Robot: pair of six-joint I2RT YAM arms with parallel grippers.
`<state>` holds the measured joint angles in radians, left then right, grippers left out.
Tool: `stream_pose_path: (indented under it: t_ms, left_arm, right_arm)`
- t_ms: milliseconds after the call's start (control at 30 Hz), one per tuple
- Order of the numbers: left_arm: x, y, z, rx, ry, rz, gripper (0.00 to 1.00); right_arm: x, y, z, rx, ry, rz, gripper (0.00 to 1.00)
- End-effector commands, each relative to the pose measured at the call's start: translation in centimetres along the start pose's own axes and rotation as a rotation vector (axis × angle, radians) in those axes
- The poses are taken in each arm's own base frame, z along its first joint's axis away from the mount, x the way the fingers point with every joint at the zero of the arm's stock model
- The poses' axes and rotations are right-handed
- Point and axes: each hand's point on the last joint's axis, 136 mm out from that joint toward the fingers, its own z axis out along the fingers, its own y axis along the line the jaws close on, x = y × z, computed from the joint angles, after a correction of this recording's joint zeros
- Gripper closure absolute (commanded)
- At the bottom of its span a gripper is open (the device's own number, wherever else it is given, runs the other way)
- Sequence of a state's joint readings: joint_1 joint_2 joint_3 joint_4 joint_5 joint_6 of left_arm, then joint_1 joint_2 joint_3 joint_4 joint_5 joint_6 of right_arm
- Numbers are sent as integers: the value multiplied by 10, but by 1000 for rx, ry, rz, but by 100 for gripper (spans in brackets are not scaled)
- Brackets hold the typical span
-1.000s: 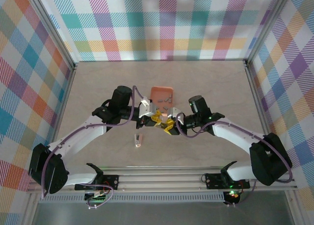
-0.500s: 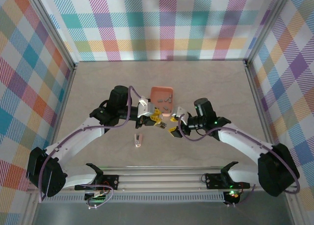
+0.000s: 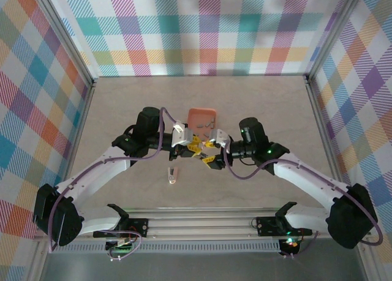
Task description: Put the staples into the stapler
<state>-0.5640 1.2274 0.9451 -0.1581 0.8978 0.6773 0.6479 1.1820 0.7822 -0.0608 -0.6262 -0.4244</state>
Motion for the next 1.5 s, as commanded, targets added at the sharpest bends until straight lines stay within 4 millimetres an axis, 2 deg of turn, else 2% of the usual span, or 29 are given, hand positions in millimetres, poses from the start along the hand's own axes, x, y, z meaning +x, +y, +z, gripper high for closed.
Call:
stream_pose_path:
  t_ms: [0, 267, 400, 500, 533, 600, 667, 767, 900, 967, 1067, 1167, 1267, 1467]
  left_arm:
    - [-16, -1, -6, 14, -40, 48, 93]
    - [-17, -3, -6, 27, -50, 46, 93]
    - [-15, -3, -5, 27, -49, 44, 93]
    - [-14, -3, -5, 20, -47, 43, 92]
    - [-13, -1, -5, 10, -43, 40, 90]
    - [-11, 6, -5, -35, -36, 20, 76]
    - [-8, 19, -7, -124, -32, -22, 53]
    - [5, 43, -15, -295, -15, -112, 32]
    - [26, 71, -37, -557, -25, -256, 18]
    - [45, 90, -59, -757, -28, -381, 12]
    - [85, 105, -98, -1057, -13, -586, 8]
    - [115, 102, -119, -1204, 20, -690, 7]
    - [133, 95, -125, -1244, 40, -749, 7]
    - [146, 86, -128, -1259, 64, -774, 7]
  right_arm:
    - [-16, 7, 5, -60, -49, -2, 39]
    - [-25, 8, 17, -97, -79, -7, 47]
    - [-27, 7, 19, -107, -87, -5, 59]
    - [-28, 8, 20, -108, -91, 1, 73]
    - [-26, 6, 19, -95, -88, 10, 79]
    - [-21, 0, 20, -55, -71, 44, 83]
    - [-11, -9, 19, 11, -39, 123, 83]
    - [13, -29, 18, 150, 38, 315, 84]
    - [48, -48, 16, 364, 152, 548, 84]
    - [67, -58, 14, 501, 208, 655, 85]
    - [92, -69, 11, 690, 292, 830, 84]
    - [115, -73, 14, 832, 348, 969, 86]
    - [133, -74, 17, 930, 398, 1062, 86]
    - [156, -76, 29, 1011, 503, 1130, 86]
